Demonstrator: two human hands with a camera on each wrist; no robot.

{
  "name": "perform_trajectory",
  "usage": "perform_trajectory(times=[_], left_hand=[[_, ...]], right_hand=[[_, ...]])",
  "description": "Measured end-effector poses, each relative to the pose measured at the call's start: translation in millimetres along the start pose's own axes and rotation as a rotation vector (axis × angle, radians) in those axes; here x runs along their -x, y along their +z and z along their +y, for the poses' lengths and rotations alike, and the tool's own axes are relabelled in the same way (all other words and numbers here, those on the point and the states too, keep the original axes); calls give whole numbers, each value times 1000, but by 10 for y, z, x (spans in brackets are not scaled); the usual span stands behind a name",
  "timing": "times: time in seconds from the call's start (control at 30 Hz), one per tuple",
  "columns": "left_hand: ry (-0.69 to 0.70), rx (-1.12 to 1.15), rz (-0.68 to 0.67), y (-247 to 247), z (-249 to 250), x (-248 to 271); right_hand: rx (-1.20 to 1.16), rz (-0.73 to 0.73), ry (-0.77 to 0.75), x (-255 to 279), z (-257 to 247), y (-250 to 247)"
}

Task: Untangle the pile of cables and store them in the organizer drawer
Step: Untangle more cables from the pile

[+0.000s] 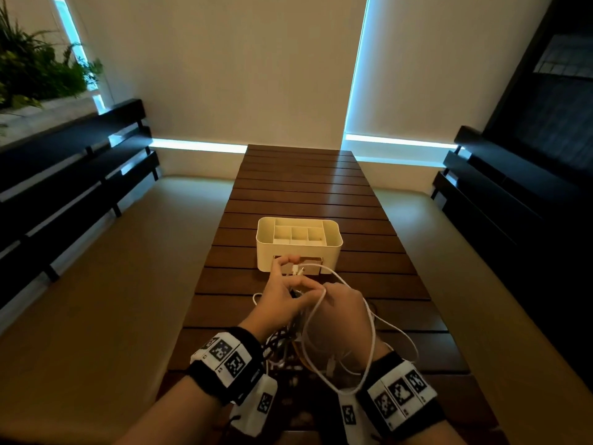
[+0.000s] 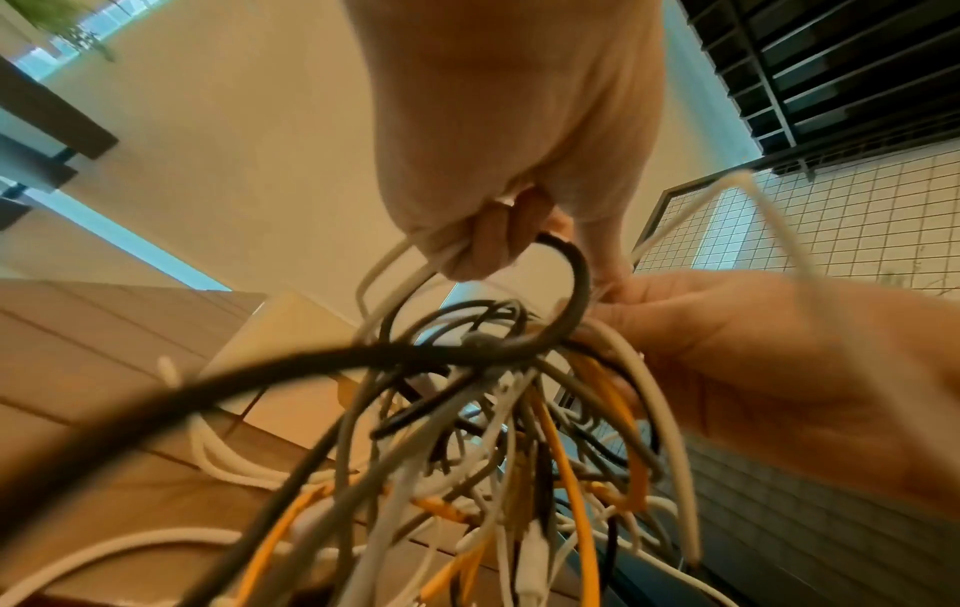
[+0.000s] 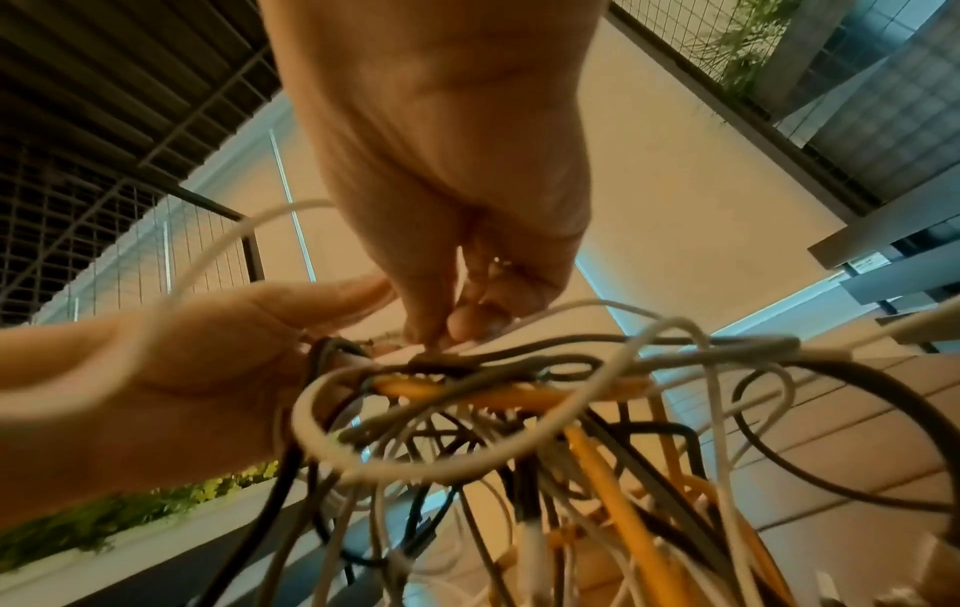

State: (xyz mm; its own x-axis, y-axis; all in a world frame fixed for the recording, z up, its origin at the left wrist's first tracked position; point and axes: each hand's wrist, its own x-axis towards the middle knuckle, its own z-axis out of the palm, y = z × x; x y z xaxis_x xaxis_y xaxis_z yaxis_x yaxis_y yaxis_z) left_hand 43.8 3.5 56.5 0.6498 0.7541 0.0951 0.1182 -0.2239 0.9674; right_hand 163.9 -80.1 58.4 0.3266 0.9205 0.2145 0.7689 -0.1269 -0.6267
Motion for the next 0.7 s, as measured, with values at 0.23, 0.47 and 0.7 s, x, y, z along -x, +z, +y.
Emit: perform_trajectory(times=[0.23, 0.47, 0.7], left_hand=[[66, -402, 110, 236, 120, 74], [-183, -657, -85, 117, 144, -56], [-356, -367, -360, -130, 159, -189]], right_hand=[[-233, 161, 51, 125, -1, 89], [-250, 268, 144, 95, 40, 16], [-488, 361, 136, 14, -72, -134]])
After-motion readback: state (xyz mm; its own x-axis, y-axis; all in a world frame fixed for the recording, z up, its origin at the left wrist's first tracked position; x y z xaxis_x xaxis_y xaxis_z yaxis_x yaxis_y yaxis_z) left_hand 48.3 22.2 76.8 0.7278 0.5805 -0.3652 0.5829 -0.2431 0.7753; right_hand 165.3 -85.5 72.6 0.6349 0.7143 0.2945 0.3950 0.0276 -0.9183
